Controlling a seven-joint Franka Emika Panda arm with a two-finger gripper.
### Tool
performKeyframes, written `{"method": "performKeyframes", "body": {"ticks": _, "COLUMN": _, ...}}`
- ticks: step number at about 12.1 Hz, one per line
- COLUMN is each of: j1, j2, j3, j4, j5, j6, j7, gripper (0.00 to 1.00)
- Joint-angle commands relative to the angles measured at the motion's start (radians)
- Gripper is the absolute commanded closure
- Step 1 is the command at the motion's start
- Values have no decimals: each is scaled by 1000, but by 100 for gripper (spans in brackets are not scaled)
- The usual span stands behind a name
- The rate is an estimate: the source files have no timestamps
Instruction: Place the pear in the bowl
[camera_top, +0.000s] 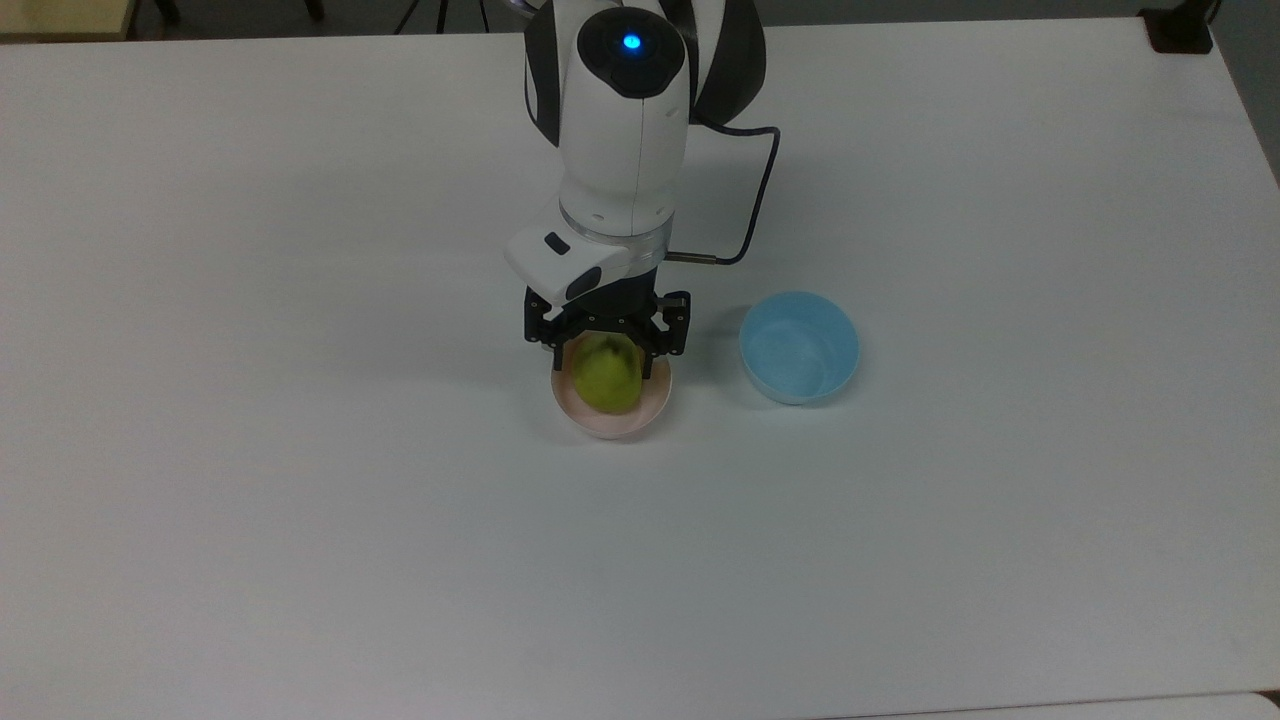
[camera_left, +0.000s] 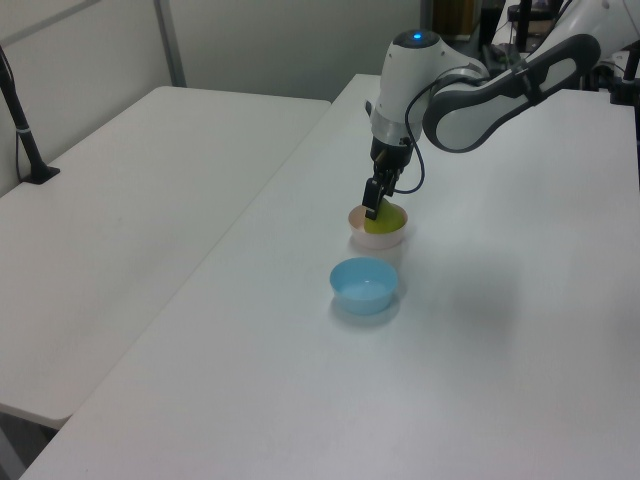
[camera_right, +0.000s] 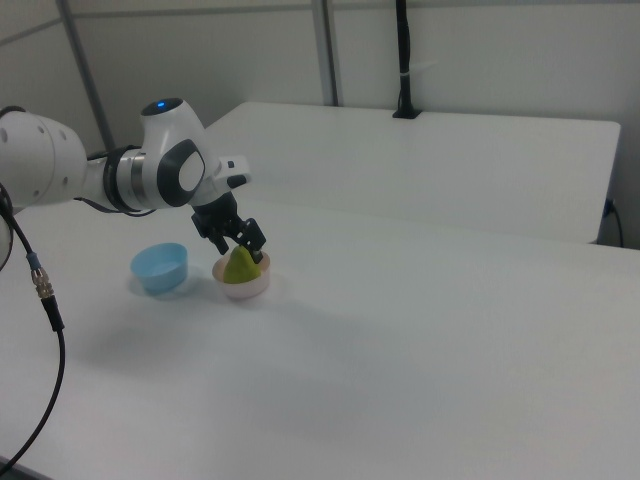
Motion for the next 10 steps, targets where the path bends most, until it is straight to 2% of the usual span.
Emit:
{"method": "performKeyframes", "body": {"ticks": 1, "j1": 7, "j2": -64, "j3": -8, "j4": -15, "j5": -9, "j6": -27, "j7": 22, "gripper": 0}}
{"method": "performKeyframes", "body": {"ticks": 4, "j1": 3, "j2": -134, "j3": -15, "j4": -15, "j5": -9, "j6": -123, "j7": 13, "gripper": 0}}
{"method": "performKeyframes", "body": {"ticks": 7, "j1": -43, "j2": -205, "j3": -17, "j4": 21, "j5": 5, "j6": -281, "j7": -30, "gripper": 0}}
{"method": "performKeyframes", "body": {"ticks": 10, "j1": -57, "j2": -272, "j3": -18, "j4": 31, "j5": 17, "j6": -409, "j7": -64, "gripper": 0}}
